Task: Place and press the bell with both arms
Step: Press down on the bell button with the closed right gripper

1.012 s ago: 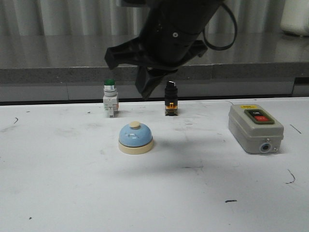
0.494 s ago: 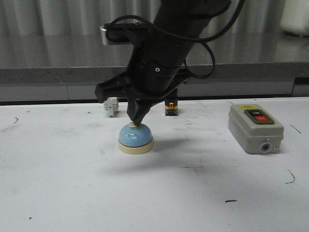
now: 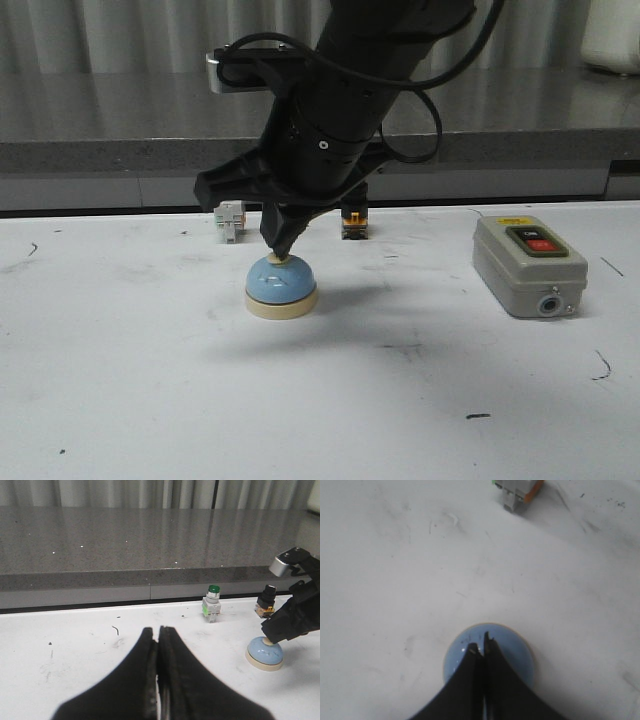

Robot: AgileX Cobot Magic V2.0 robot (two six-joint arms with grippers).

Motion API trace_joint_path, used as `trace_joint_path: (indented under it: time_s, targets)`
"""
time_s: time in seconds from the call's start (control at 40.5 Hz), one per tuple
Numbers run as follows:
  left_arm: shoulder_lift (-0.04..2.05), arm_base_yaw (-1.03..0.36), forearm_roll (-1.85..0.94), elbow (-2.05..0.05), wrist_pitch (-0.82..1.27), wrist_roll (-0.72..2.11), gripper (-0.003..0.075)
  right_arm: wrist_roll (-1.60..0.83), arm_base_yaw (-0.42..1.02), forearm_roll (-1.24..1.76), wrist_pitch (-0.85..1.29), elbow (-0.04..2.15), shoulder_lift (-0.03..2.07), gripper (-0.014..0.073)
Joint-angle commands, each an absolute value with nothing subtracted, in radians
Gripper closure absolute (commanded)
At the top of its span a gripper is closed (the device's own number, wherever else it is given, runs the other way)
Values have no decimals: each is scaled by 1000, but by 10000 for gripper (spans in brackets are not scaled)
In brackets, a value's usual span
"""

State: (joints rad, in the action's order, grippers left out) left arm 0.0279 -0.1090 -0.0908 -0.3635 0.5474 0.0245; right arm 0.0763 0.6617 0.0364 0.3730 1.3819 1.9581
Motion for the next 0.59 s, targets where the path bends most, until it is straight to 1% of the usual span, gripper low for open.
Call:
trace_joint_path:
  time_s: [0.0, 0.419, 0.568]
  targets:
    - [40, -107, -96, -388, 476, 16, 740, 78, 663, 42, 300, 1415, 1903, 661]
    - [40, -107, -96, -388, 476, 16, 740, 78, 663, 33, 278, 1415, 1917, 661]
    - [40, -107, -96, -388, 476, 16, 740, 78, 663, 28, 314, 1415, 1943, 661]
